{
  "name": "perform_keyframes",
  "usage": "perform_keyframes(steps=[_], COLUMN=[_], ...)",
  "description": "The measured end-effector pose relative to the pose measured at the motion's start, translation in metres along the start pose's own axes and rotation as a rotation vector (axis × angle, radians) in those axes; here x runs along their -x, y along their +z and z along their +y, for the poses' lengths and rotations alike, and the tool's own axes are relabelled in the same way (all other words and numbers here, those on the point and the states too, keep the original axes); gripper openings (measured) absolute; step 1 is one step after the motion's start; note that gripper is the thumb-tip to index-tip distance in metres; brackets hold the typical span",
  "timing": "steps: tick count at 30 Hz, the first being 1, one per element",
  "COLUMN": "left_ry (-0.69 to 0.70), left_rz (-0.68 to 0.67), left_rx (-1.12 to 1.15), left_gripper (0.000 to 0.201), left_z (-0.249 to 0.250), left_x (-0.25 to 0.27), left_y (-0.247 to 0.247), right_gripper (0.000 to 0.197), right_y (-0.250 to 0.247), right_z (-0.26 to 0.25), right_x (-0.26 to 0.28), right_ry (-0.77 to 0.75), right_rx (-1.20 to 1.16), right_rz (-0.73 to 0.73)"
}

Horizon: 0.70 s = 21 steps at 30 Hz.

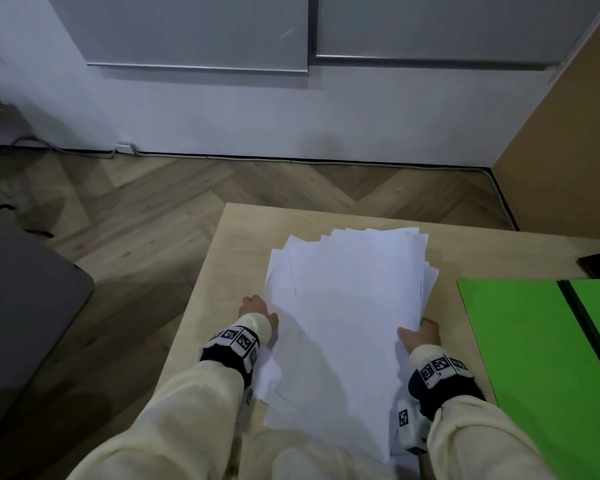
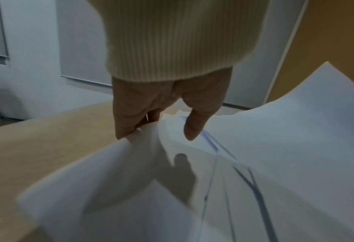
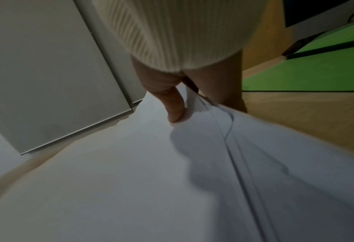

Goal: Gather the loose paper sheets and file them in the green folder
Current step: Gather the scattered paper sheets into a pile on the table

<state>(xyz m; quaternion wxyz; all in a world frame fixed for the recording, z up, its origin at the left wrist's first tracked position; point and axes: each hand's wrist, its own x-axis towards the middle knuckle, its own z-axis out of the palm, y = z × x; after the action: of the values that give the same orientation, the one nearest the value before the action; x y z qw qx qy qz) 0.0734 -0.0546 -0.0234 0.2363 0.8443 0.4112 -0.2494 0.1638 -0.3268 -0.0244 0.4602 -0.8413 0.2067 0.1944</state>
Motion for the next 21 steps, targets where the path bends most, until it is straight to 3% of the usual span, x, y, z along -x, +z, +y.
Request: perform_keyframes(steps=[2,5,7,10,15,18,21], left_ry=[-0.011,-0.019,-0.023,-0.046,-0.010,-0.045,-0.008], left_rz=[-0.017,-0.054,-0.075,-0.102,-0.109,-0.169,-0.150], left_rx=[0.035,0.117,0.167,0.204,0.253,0.251,0.387], left_gripper=[0.053,0.052,0.052,0.059,0.066,0.084,0.083], left_z=[0.002,0.002,0.001,-0.001,0.002,-0.003,-0.014], left_x=[0.000,-0.001,0.000,0.001,0.008,0.009,0.010], left_y=[0.000,0.000,0.002,0.005,0.010,0.013,0.005], right_gripper=[0.053,0.077,0.078,0.076,0.097,0.085,0.082], right_y=[0.001,0.002,0.004,0.003,0.012,0.019,0.013], right_z=[-0.003,-0.005,-0.001,0.003,0.012,0.011,0.011], right_x=[0.002,0.004,0.001,0.001,0.012,0.015,0.014], right_ry=[-0.009,-0.015,-0.027,0.073,0.164,0.096,0.026], right_rx=[-0.001,0.029,-0.058,-0.064,0.095,0.185,0.069], right_rz=[-0.065,-0.174,-0.178,-0.177,-0.332,-0.359,-0.392])
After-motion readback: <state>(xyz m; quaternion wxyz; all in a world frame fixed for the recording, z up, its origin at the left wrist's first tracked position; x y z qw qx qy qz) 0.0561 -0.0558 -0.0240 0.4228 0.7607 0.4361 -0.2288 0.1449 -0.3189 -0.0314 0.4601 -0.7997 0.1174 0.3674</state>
